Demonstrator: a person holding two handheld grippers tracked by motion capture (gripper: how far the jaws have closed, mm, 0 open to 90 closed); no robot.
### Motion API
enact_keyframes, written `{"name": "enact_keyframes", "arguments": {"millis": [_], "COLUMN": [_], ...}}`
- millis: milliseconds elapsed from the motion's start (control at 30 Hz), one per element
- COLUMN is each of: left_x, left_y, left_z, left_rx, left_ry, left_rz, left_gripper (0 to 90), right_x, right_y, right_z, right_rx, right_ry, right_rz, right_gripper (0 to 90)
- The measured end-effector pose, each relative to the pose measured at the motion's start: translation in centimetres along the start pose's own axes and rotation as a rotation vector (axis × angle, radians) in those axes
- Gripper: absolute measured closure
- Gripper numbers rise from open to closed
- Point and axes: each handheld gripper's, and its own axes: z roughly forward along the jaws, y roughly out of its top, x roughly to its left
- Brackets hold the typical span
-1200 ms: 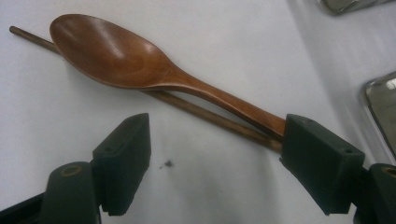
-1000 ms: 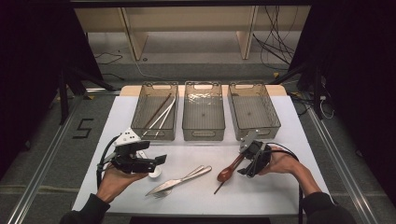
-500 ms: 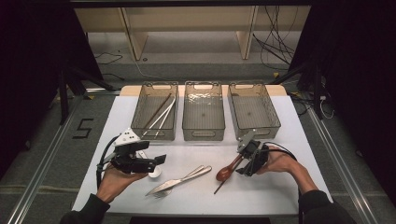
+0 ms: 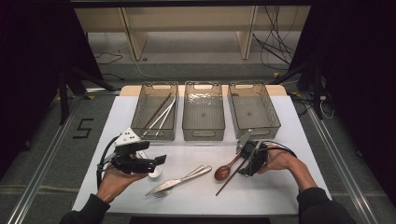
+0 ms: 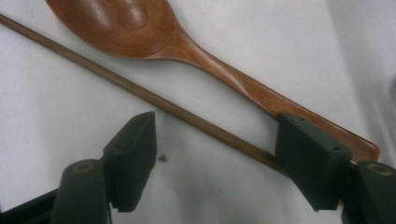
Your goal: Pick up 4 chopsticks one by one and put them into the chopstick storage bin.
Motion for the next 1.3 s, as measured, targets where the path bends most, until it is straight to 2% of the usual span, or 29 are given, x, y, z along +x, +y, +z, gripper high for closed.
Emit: {"name": "enact_keyframes", "arguments": {"millis": [33, 100, 233, 433, 500, 600, 633, 800, 933, 1200, 1300], "left_x": [0.0, 0.0, 0.0, 0.0, 0.0, 0.0, 0.1, 0.1, 0.1, 0.2, 0.1], "left_y": [0.0, 0.0, 0.0, 0.0, -0.1, -0.1, 0.0, -0.1, -0.1, -0.2, -0.2], "left_z": [0.0, 0.0, 0.0, 0.0, 0.0, 0.0, 0.0, 0.0, 0.1, 0.4, 0.5], "left_rx": [0.0, 0.0, 0.005, 0.008, 0.007, 0.002, 0.003, 0.006, 0.011, 0.026, 0.036], "left_ry": [0.0, 0.0, 0.0, 0.002, 0.003, -0.01, -0.016, -0.011, -0.011, -0.01, -0.012], "left_rz": [0.001, 0.0, 0.006, 0.008, 0.006, -0.005, -0.009, -0.007, -0.001, 0.0, 0.008], "left_gripper": [15.8, 15.8, 15.8, 15.8, 15.8, 15.8, 15.8, 15.8, 15.8, 15.8, 15.8], "right_x": [0.2, 0.2, 0.6, 1.2, 1.5, 1.8, 1.9, 2.4, 2.7, 2.9, 3.1], "right_y": [0.2, 0.3, 0.4, 0.5, 0.6, 0.6, 0.7, 0.8, 0.8, 0.7, 0.6], "right_z": [-0.2, -0.3, -0.5, -0.7, -0.8, -0.8, -0.8, -0.8, -0.8, -1.0, -1.4], "right_rx": [0.023, 0.041, 0.1, 0.142, 0.158, 0.163, 0.168, 0.175, 0.19, 0.183, 0.151], "right_ry": [0.012, 0.027, 0.035, 0.043, 0.045, 0.047, 0.051, 0.055, 0.059, 0.071, 0.079], "right_rz": [0.017, 0.012, -0.035, -0.11, -0.116, -0.165, -0.164, -0.229, -0.26, -0.299, -0.303], "right_gripper": [37.6, 42.0, 49.0, 60.9, 65.4, 71.1, 72.6, 80.4, 84.1, 85.7, 85.8]}}
